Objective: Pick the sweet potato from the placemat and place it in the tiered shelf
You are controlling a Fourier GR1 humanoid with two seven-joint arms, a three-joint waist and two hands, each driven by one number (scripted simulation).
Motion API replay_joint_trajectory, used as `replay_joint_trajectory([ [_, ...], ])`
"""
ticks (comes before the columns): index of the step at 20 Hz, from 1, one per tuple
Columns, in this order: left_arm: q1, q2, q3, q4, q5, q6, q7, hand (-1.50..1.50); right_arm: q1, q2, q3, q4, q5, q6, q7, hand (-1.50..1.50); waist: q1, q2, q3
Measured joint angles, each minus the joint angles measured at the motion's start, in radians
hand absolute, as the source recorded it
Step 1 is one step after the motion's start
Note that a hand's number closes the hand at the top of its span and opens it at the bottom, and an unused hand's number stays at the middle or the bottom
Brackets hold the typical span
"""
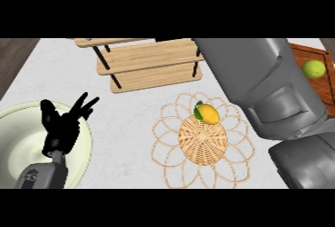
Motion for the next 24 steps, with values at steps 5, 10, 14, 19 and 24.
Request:
replay_joint_trajectory([
  [5,0.018,-0.007,-0.006,-0.016,-0.010,0.002,-0.011,0.00,0.011,0.007,-0.087,-0.035,-0.078,-0.070,-0.032,-1.50,-0.001,-0.003,0.000],
  [10,0.019,-0.012,-0.005,-0.013,-0.012,0.002,-0.003,0.00,-0.004,-0.050,-0.139,-0.042,-0.098,-0.148,-0.035,-1.50,-0.005,-0.002,0.000],
  [14,0.022,-0.009,0.007,-0.006,-0.004,-0.003,-0.008,0.00,0.020,-0.118,-0.153,-0.044,-0.083,-0.204,-0.029,-1.50,-0.014,-0.004,-0.001],
  [19,0.026,-0.012,0.016,0.005,-0.003,-0.001,-0.007,0.00,0.060,-0.188,-0.186,-0.086,-0.095,-0.258,0.004,-1.50,-0.026,-0.009,0.000],
  [24,0.042,-0.006,0.031,-0.004,0.008,-0.004,-0.003,0.00,0.141,-0.280,-0.219,-0.178,-0.152,-0.166,0.029,-1.50,-0.039,-0.014,0.000],
])
